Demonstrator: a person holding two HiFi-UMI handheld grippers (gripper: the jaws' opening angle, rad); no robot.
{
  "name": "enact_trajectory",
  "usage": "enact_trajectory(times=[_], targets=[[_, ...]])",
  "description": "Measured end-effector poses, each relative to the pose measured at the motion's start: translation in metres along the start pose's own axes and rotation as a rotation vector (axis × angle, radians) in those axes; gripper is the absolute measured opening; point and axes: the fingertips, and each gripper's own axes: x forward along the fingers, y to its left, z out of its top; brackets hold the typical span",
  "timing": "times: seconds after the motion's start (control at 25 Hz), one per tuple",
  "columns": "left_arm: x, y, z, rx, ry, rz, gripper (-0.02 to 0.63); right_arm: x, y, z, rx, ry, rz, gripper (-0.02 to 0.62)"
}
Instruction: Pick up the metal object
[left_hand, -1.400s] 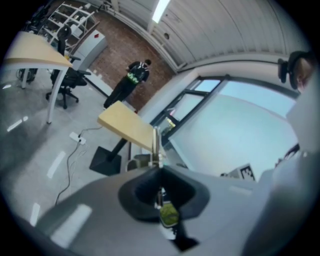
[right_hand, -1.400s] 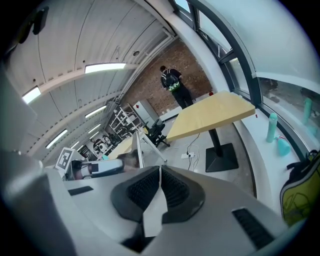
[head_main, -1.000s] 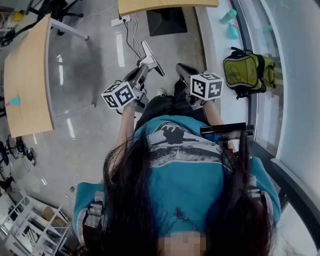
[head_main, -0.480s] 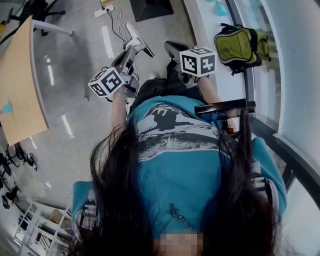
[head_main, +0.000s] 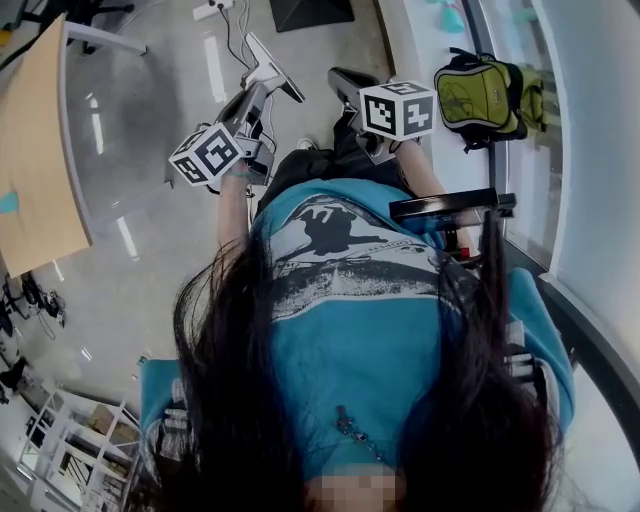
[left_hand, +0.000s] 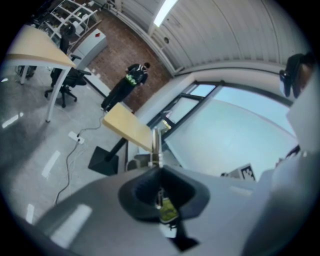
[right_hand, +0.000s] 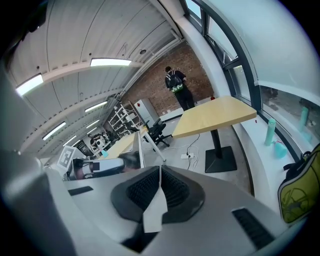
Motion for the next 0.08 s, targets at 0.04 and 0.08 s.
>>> enact_trajectory(times=[0.04, 0.08], targets=[[0.0002, 0.0026, 0.0020, -0.003, 0.000, 0.004, 0.002, 0.0025, 0.0002, 0.0019, 0.000, 0.001, 0.000, 0.020], [0.0002, 0.0055, 0.0040, -0.005, 0.000, 0.008, 0.002, 0.0051, 0.0003, 0.0039, 0.000, 0.003, 0.001, 0.020]])
